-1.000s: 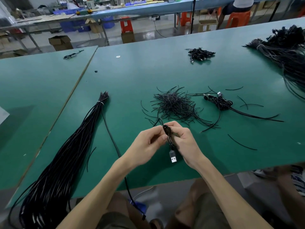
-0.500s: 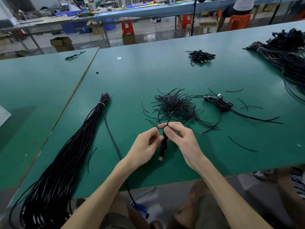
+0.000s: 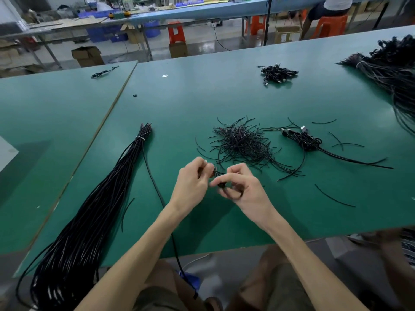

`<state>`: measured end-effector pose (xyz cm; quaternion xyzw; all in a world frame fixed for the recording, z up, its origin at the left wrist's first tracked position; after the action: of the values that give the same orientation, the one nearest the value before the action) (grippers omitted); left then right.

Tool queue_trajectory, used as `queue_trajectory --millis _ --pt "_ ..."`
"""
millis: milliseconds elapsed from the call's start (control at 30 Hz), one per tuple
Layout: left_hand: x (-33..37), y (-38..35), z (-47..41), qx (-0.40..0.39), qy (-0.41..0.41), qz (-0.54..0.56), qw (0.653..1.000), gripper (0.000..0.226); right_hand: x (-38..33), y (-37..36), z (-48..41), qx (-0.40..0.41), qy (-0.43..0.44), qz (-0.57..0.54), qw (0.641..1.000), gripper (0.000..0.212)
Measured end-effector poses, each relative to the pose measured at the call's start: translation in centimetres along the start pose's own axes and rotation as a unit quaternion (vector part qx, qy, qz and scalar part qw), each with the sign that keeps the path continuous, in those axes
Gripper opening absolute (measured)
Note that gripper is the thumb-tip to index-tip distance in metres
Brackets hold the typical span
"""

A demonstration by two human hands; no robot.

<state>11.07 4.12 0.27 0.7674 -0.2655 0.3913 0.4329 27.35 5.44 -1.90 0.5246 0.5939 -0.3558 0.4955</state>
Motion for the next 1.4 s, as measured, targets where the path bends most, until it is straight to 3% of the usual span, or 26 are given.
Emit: queue_trajectory --millis 100,300,433,567,667,800,933,1067,1200,1400 --pt "0.8 0.1 -0.9 0.019 -0.014 0.003 1.0 0.032 -0.1 -0.6 0.1 -0.047 0.029 0.07 0.996 0.045" --pt "2.5 0.5 -0.2 -0.031 -0.051 0.055 0.997 0.03 -0.2 -0.4 -0.3 0.01 -0.011 0.068 0.998 0.043" --pt "3.2 0.1 2.2 -0.12 -0.096 0.069 0.986 0.03 -0.2 0.0 -0.3 0.033 -0.051 -0.07 0.996 0.028" --pt "1.8 -0.4 3.4 -0.16 -0.09 0.052 0.982 0.032 0.1 0.7 -0.3 0.052 -0.032 -0.081 0.995 0.06" --pt "0.3 -0.3 3.1 -0.161 -0.047 0.049 0.985 0.031 0.1 0.6 -0.3 0.043 -0.028 -0.096 0.994 0.063" --pt "-0.7 -0.4 1.9 -0.122 -0.007 0.058 0.991 0.02 0.4 0.6 -0.4 0.026 -0.044 -0.115 0.992 0.06" --pt "-0.5 -0.8 0.7 -0.071 -0.034 0.008 0.997 0.029 0.0 0.5 -0.1 0.01 -0.046 -0.127 0.991 0.064" --pt "-0.2 -1.0 -0.3 -0.023 -0.031 -0.013 0.999 0.038 -0.6 0.4 0.2 -0.015 -0.026 -0.117 0.993 0.042" --pt "0.2 -1.5 0.5 0.051 -0.018 0.071 0.996 0.03 -0.4 0.5 0.0 0.01 -0.046 -0.123 0.991 0.046" --pt "1.1 -1.6 1.4 0.115 -0.001 0.112 0.987 0.025 0.2 0.6 -0.1 0.033 -0.076 -0.141 0.987 0.026"
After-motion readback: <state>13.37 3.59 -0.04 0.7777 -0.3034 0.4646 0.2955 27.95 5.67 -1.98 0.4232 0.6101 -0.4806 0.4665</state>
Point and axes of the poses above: each hand's wrist, its own z-axis away from the middle knuckle, its own y-axis out of the back of the hand, x = y × z, the point moved 2 cm from there along -z, towards the middle knuckle, and after that the axes turned 13 degrees about x, right-handed, at the moved point
